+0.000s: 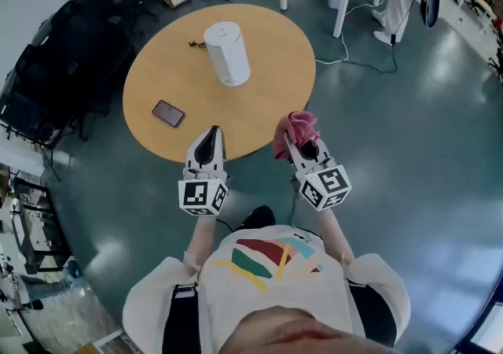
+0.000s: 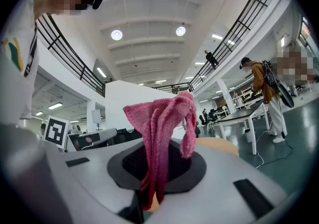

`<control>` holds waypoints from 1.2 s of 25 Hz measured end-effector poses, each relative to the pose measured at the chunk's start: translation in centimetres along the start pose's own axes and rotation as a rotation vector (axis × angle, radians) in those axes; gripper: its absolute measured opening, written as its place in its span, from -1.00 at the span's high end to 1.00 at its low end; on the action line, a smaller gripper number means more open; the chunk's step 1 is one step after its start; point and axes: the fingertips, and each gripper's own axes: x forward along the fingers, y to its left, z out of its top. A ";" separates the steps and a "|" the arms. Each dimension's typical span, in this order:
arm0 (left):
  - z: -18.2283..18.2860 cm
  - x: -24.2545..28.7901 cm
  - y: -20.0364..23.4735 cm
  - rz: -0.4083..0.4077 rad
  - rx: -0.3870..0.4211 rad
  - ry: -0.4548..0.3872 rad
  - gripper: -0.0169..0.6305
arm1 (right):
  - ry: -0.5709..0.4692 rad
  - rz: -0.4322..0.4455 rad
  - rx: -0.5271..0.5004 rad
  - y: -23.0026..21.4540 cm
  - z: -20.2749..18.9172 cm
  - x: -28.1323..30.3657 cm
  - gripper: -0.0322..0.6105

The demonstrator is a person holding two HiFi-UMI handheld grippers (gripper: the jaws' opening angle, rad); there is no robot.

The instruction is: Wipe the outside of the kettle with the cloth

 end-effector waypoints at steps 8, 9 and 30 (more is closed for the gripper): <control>-0.2 5.3 4.1 0.038 0.044 -0.003 0.76 | -0.037 0.050 0.029 -2.3 0.4 6.6 0.78; -0.5 6.1 4.7 0.052 0.044 -0.006 0.77 | -0.031 0.058 0.026 -3.0 0.2 7.7 0.78; -6.3 26.0 12.7 0.037 -0.129 0.057 0.22 | 0.163 0.281 -0.513 -15.9 11.2 39.8 0.78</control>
